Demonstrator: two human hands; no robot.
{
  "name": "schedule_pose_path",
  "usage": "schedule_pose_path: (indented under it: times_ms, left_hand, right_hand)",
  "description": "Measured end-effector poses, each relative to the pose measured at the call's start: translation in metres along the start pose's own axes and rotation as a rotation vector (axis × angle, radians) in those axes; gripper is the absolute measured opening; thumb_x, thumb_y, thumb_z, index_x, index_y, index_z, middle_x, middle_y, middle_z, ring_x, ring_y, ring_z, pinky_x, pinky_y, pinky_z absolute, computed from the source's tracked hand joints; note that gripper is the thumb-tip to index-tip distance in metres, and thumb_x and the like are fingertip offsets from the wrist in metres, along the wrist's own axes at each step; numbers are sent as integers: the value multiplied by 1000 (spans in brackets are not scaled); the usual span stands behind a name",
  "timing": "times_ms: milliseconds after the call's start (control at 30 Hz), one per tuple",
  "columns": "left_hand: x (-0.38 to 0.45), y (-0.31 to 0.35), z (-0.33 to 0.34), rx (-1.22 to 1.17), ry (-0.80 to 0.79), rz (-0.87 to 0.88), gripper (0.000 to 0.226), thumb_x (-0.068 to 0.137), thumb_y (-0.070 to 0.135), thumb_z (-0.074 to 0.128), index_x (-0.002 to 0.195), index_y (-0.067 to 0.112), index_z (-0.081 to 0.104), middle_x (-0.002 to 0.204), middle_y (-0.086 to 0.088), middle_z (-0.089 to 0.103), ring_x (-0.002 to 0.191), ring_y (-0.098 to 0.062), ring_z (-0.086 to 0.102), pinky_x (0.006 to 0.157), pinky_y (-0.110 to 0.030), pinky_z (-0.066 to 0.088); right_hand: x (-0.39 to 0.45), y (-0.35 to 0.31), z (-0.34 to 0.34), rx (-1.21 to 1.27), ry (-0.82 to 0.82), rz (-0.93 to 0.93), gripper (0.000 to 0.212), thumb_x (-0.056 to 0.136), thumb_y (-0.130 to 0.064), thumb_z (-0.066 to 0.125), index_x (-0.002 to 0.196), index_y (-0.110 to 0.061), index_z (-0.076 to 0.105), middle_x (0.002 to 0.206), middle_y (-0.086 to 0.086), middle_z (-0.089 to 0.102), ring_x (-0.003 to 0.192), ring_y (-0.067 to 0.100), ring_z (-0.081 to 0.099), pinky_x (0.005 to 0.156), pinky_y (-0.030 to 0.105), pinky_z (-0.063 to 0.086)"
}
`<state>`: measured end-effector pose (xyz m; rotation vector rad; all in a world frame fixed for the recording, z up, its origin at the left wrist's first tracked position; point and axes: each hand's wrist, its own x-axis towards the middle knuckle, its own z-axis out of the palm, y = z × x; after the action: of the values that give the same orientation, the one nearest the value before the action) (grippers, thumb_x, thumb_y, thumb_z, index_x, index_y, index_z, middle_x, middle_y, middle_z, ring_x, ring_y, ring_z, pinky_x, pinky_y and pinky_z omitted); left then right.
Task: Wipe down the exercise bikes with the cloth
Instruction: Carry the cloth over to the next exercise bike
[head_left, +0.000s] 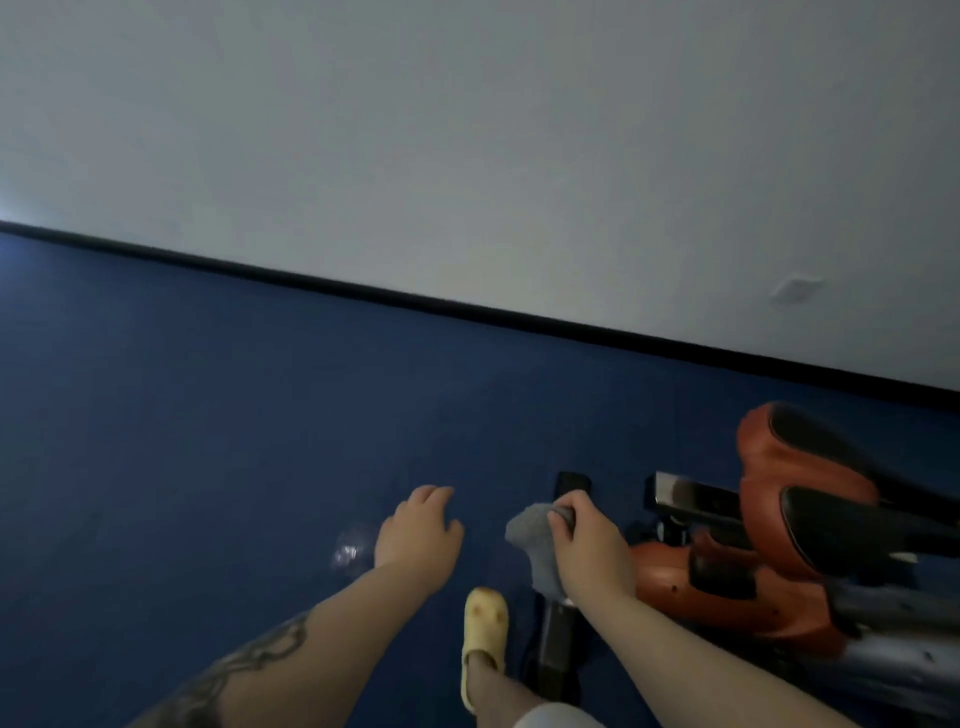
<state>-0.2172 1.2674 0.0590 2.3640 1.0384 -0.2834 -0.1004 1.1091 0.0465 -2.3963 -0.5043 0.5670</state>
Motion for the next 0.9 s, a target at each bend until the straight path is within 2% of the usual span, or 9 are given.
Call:
schedule_pose_path:
  times_ms: [67,233,367,500,633,767,900]
  left_hand:
    - [44,9,-14,23,-16,46,50,97,30,40,146,24,32,154,6,31,133,-19,40,106,-34,38]
    - [153,31,-61,104,-55,107,50,97,30,40,146,24,31,154,6,31,132,-18,41,107,-35,38]
    - [220,52,-89,119,-90,169,50,98,30,40,147,23,32,153,5,31,133,-19,40,106,-37,38]
    - [300,80,-113,164,-140,263,50,98,30,39,147,24,31,154,5,30,132,-18,41,105,-37,39]
    - [381,115,-131,243,-216,412,50,98,31,39,147,24,31,154,5,28,130,-18,43,101,-36,43]
    - [454,167,-141,366,-254,586,50,99,32,37,148,24,29,155,4,28,132,-18,41,104,-34,40]
    - [488,230,-128,420,-343,715,51,99,32,37,148,22,28,155,3,28,132,-18,41,103,-36,41]
  right_hand:
    - [36,-18,6,31,17,15,9,97,-33,45,89,-30,49,83,-9,62,76,12,60,67,38,53]
    - [126,-61,-4,29,48,-26,9,96,-35,46,88,-31,47,81,-12,59,71,5,56,56,27,44]
    - [182,-80,-24,59,140,67,11,96,-35,46,87,-30,47,76,-11,59,66,4,56,50,23,40]
    - [242,-85,-42,88,243,177,12,97,-33,47,86,-28,48,76,-10,59,67,4,56,54,28,46]
    - [291,-85,-64,189,423,353,12,97,-30,48,88,-24,50,78,-8,60,69,7,57,59,33,50]
    - [321,-79,-87,273,613,530,15,98,-30,47,86,-21,51,76,-4,61,69,12,59,63,40,52]
    - [327,-61,-107,324,743,695,16,98,-32,47,87,-22,52,77,-3,62,70,13,59,62,39,52]
